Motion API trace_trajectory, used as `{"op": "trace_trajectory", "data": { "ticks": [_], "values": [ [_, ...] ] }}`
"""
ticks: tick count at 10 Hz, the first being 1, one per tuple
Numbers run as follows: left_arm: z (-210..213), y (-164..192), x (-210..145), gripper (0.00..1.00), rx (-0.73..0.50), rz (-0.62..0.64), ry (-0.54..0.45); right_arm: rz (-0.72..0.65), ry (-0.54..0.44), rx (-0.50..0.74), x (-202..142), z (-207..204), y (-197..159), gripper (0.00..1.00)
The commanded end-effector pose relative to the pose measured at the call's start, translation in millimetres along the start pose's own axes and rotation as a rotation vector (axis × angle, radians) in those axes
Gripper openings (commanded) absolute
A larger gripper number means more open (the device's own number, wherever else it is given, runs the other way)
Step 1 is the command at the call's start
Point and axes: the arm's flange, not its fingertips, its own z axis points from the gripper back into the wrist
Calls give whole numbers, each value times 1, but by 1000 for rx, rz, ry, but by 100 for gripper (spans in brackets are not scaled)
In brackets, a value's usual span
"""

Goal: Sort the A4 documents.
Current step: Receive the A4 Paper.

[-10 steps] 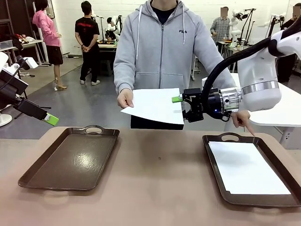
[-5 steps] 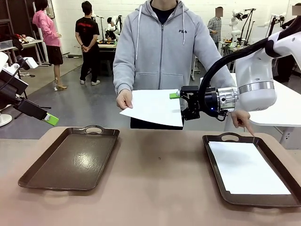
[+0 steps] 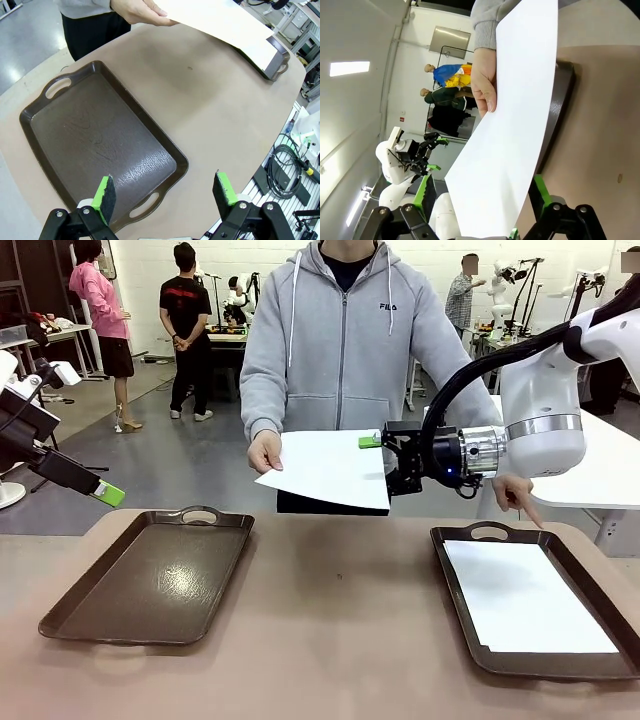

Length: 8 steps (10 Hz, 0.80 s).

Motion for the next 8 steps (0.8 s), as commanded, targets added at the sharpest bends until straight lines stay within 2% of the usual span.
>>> {"op": "trace_trajectory", "data": {
  "ticks": [1, 8],
  "values": [
    [0, 1, 0, 100, -7, 1, -4, -22, 25, 16, 8, -3, 0, 79],
    [0, 1, 0, 100, -7, 1, -4, -52, 48, 5, 8, 4, -4, 17]
  ]
}}
